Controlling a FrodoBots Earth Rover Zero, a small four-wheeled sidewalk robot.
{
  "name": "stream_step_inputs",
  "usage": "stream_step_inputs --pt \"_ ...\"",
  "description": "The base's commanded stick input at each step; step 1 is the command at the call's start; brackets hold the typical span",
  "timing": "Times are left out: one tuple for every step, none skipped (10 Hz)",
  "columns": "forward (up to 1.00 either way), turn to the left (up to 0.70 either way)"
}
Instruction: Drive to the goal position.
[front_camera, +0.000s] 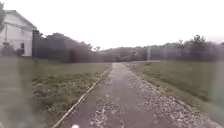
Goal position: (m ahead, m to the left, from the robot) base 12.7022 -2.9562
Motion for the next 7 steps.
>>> stream_step_inputs --pt "0.70 0.00" --pt "0.70 0.00" --pt "0.70 0.00" --pt "0.70 0.00" --pt "0.70 0.00" --pt "0.70 0.00" --pt "0.70 0.00"
